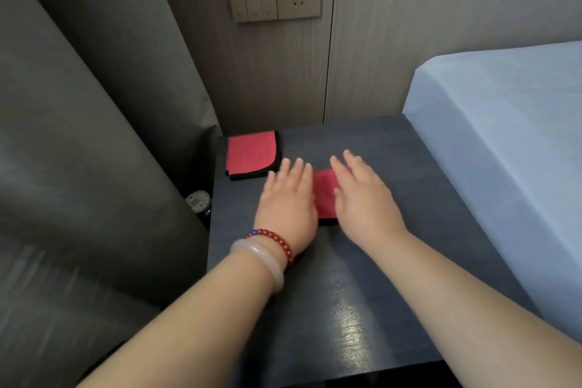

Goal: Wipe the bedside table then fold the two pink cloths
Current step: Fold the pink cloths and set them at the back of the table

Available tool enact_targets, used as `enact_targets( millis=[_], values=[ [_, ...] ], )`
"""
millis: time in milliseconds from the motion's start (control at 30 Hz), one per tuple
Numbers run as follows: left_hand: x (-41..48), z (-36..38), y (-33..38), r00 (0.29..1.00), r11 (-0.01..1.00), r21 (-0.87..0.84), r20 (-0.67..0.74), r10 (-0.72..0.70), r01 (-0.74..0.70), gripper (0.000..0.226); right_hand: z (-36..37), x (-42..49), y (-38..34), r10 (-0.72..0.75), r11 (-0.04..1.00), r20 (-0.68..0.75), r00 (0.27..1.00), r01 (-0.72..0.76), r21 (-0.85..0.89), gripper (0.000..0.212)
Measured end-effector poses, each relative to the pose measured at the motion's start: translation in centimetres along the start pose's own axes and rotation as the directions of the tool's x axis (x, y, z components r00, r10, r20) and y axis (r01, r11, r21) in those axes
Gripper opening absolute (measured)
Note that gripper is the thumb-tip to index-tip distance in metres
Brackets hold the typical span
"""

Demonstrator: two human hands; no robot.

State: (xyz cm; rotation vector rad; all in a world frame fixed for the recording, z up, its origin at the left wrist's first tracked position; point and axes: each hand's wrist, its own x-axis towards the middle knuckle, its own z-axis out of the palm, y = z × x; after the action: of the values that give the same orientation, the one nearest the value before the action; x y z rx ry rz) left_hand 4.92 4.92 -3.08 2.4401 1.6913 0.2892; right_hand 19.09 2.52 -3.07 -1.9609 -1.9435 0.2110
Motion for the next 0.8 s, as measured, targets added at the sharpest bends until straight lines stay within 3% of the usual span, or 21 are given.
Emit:
enact_targets(
  millis=[67,267,400,500,600,700,800],
  values=[
    [-0.5,1.7,1.1,0.994,0.998,0.009,0.094,0.055,-0.056,0.058,1.8,-0.3,0.0,-0.059,0.993,0.112,0.992,0.070,-0.095,0.055],
    [-0.1,2.6,-0.9,0.965,0.988,0.141,0.259,0.026,-0.064,0.060,2.6,0.0,2.7,0.129,0.964,0.287,0.949,-0.052,-0.262,0.059],
    [1.2,1.6,0.5,0.960,0.992,0.125,0.276,-0.040,0.005,0.060,2.0,0.9,2.0,0.055,0.953,0.215,0.975,0.013,-0.304,0.058],
    [1.6,2.6,0.8,0.956,0.997,0.068,0.287,-0.061,0.043,0.060,2.3,1.4,2.4,0.086,0.964,0.278,0.957,-0.010,-0.264,0.057],
    [2.3,2.4,0.8,0.946,0.992,0.126,0.316,-0.066,0.027,0.062,2.1,1.9,2.6,0.125,0.958,0.290,0.949,-0.040,-0.283,0.056],
    [2.2,2.5,1.2,0.956,0.990,0.139,0.283,-0.070,0.031,0.062,2.3,1.2,2.4,0.046,0.967,0.218,0.975,0.012,-0.255,0.056],
    [2.1,3.1,1.0,0.967,0.976,0.220,0.244,-0.067,0.013,0.061,2.7,1.4,2.5,0.052,0.973,0.248,0.967,0.007,-0.230,0.056]
  ],
)
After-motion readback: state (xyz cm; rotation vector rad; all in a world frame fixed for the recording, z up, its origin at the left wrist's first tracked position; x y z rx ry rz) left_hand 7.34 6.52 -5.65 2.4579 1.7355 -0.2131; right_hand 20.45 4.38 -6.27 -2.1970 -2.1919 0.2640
